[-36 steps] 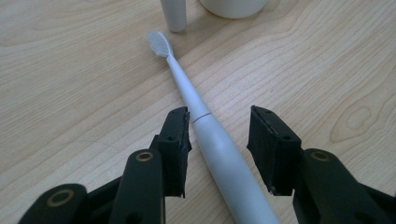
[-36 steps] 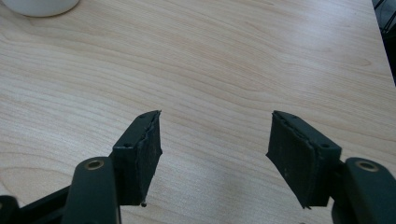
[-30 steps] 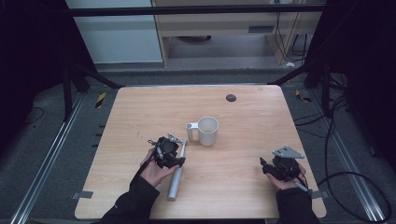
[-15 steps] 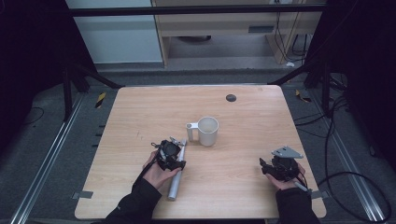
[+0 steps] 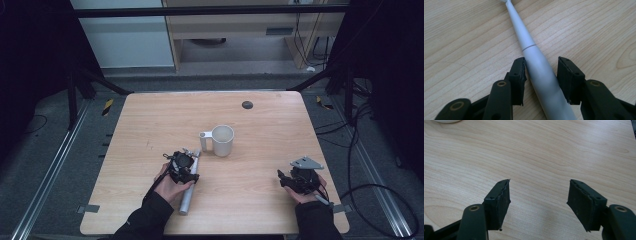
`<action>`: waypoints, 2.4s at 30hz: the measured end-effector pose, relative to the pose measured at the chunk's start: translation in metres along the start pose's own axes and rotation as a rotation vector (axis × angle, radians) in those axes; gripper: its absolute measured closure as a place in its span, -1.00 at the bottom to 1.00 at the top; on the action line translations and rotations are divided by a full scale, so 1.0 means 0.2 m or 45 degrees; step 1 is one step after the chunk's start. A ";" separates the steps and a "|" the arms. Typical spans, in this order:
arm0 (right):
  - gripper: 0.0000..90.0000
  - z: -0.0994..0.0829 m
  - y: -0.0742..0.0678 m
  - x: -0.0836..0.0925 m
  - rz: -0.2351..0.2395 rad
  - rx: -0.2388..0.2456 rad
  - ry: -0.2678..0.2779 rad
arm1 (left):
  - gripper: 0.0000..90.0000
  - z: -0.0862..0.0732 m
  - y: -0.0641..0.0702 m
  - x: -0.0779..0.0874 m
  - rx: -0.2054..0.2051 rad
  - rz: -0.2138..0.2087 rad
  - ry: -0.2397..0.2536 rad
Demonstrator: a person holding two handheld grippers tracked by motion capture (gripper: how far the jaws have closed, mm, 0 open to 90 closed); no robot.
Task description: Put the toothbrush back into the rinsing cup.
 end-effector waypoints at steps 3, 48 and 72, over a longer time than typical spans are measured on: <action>-0.24 0.00 0.00 0.00 0.001 0.001 0.001 | 0.30 0.00 0.00 0.00 0.005 0.000 -0.002; -0.25 0.00 0.01 0.00 0.012 -0.004 -0.010 | 0.48 -0.03 -0.10 0.04 -0.183 -0.023 -0.143; -0.25 0.00 0.01 0.00 0.012 -0.009 -0.005 | 0.48 0.00 -0.15 0.43 -0.179 -0.064 0.239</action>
Point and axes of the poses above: each handheld gripper's, and its own axes: x roughly backward along the jaws, z roughly out of its top, y roughly to its right, the point moved 2 cm from there along -x, roughly forward along the jaws, and after that the axes turned 12 degrees about -y, right-handed, at the moved point
